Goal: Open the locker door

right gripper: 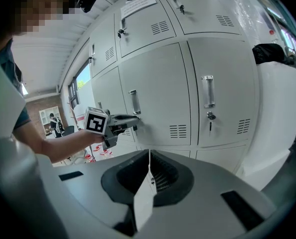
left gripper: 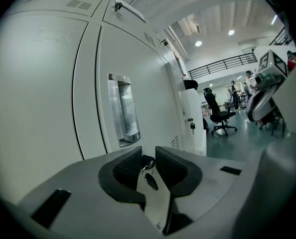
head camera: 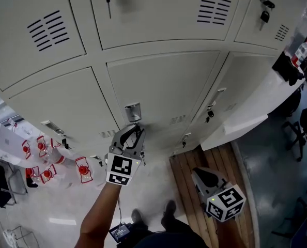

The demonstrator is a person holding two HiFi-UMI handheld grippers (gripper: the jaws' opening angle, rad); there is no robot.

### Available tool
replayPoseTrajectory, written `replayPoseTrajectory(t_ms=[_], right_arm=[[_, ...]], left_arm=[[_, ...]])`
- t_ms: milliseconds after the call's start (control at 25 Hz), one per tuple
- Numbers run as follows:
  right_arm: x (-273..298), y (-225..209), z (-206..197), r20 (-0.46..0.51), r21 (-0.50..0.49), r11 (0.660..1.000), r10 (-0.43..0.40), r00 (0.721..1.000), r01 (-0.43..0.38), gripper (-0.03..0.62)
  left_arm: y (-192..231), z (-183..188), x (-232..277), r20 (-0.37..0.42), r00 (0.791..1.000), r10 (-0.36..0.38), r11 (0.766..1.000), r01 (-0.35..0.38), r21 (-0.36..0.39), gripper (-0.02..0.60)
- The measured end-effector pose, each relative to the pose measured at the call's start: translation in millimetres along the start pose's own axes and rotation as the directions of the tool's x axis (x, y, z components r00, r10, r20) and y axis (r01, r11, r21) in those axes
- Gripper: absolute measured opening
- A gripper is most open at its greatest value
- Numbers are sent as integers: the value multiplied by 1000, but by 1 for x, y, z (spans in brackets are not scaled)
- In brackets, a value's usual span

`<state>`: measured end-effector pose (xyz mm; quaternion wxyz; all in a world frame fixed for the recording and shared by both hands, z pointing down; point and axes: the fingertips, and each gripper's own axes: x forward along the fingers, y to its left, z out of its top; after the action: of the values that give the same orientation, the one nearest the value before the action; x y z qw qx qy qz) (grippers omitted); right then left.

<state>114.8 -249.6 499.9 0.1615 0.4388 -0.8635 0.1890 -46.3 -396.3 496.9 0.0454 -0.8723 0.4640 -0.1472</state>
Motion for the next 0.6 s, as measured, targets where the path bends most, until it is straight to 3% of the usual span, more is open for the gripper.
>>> replayPoseTrajectory(t_ms=[600], right_arm=[[-7, 9, -1, 8, 1, 1000, -9, 1000, 9, 37]], left_arm=[[-26, 2, -18, 12, 1000, -27, 999, 27, 22, 98]])
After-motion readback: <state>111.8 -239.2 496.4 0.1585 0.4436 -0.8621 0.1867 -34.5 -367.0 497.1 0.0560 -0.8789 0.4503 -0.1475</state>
